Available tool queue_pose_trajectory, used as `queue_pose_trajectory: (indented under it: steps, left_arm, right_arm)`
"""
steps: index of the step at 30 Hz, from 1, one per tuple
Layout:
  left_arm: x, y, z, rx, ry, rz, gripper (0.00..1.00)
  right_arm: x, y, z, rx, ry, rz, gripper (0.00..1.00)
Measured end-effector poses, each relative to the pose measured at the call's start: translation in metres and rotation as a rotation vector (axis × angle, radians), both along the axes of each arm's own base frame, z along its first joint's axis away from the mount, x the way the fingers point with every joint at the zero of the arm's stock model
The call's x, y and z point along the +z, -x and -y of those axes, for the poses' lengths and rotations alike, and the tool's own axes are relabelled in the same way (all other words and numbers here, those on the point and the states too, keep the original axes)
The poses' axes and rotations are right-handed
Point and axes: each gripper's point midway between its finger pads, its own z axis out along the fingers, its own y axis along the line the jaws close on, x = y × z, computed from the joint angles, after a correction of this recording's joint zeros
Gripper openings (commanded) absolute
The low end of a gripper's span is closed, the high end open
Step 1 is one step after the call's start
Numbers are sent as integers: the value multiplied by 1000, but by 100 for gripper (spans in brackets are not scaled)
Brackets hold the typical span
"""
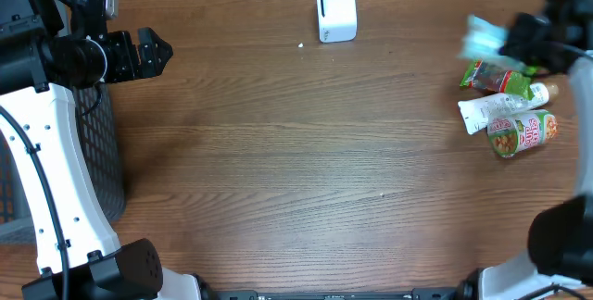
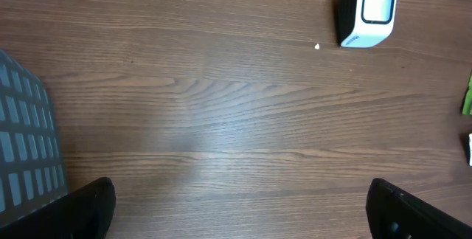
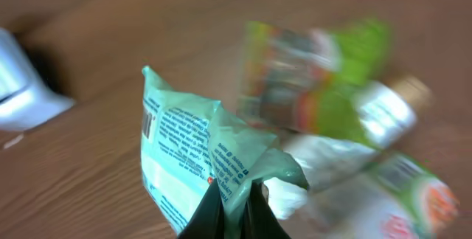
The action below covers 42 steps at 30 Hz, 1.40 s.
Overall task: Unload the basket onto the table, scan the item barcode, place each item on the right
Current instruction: 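Carry the teal wipes pack to the right edge beside the other items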
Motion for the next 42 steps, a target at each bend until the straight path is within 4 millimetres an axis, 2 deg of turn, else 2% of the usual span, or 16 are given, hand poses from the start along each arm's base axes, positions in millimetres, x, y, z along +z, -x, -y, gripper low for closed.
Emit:
queue_pose_trajectory:
  steps: [3, 4, 6, 7, 8, 9, 13, 16, 19, 22, 25, 28, 31, 34, 38, 42]
  left_arm:
    - [0, 0, 0, 0, 0, 0, 100]
    - [0, 0, 0, 0, 0, 0, 100]
    - [0, 0, 0, 0, 0, 0, 100]
    - [0, 0, 0, 0, 0, 0, 100]
    - [0, 0, 0, 0, 0, 0, 100]
    - [0, 0, 0, 0, 0, 0, 100]
    - [0, 0, 0, 0, 0, 0, 100]
    - [0, 0, 0, 0, 0, 0, 100]
    - [0, 0, 0, 0, 0, 0, 100]
    - [0, 0, 0, 0, 0, 0, 100]
    - [0, 0, 0, 0, 0, 0, 100]
    - [0, 0, 0, 0, 0, 0, 100]
    - [0, 0, 0, 0, 0, 0, 100]
    - [0, 0, 0, 0, 0, 0, 100]
    - [0, 0, 0, 0, 0, 0, 100]
    - [0, 0, 0, 0, 0, 0, 100]
  right_arm:
    - [-47, 15, 46, -134, -39, -86, 5]
    - [-57, 20, 54, -157, -46, -107, 9]
    - [-76, 30, 64, -182, -60, -148, 25]
    - [-79, 32, 65, -184, -62, -156, 44]
    - [-79, 32, 64, -195, -74, -152, 86]
    - [-79, 30, 63, -182, -75, -147, 100]
    - [-70, 28, 49, -142, -130, -133, 100]
    - [-44, 27, 33, -99, -201, -99, 100]
    - [14, 26, 10, -9, -263, 20, 100]
    - [86, 45, -21, 86, -302, 161, 100]
    - [147, 88, -57, 157, -340, 264, 100]
    - [186, 133, -85, 158, -403, 336, 100]
    - [209, 162, -97, 146, -408, 401, 100]
    - [217, 175, -98, 125, -388, 431, 100]
    - [220, 184, -94, 98, -340, 450, 100]
    - [212, 204, -95, 99, -262, 421, 100]
